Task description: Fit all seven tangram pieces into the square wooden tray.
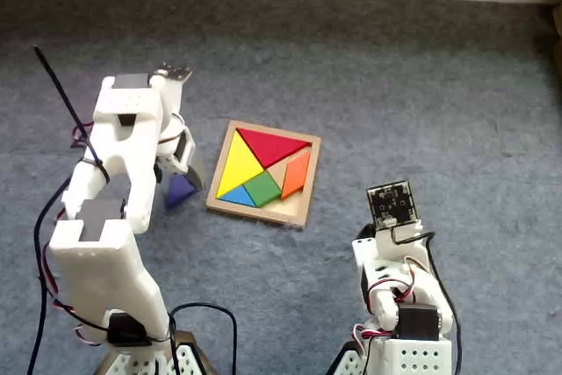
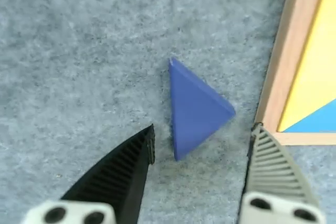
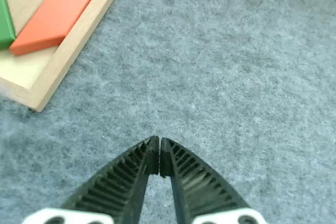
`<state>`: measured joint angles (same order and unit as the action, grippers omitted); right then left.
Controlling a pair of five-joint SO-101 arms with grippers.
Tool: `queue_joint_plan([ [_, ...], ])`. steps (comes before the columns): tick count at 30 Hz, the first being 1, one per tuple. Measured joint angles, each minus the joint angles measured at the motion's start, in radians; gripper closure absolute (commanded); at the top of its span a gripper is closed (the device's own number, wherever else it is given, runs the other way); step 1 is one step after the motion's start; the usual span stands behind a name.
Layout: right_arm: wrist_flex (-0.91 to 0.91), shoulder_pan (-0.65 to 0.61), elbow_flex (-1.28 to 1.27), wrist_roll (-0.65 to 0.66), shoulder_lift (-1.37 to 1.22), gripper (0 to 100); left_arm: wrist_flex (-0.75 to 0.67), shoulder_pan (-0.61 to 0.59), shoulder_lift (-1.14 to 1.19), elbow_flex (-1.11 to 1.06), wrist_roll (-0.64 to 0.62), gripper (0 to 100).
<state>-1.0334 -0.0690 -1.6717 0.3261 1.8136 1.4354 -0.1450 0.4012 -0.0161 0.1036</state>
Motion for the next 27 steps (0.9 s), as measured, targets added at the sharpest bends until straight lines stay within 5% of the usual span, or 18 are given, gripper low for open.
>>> queue_joint_plan([
  [12, 0.000, 0.000, 0.000, 0.000, 0.000, 97.9, -0.204, 0.000, -0.021, -0.176, -0.002, 71],
  [27, 0.000, 0.000, 0.000, 0.000, 0.000, 97.9, -0.238, 0.000, -0.026, -0.180, -0.002, 71],
])
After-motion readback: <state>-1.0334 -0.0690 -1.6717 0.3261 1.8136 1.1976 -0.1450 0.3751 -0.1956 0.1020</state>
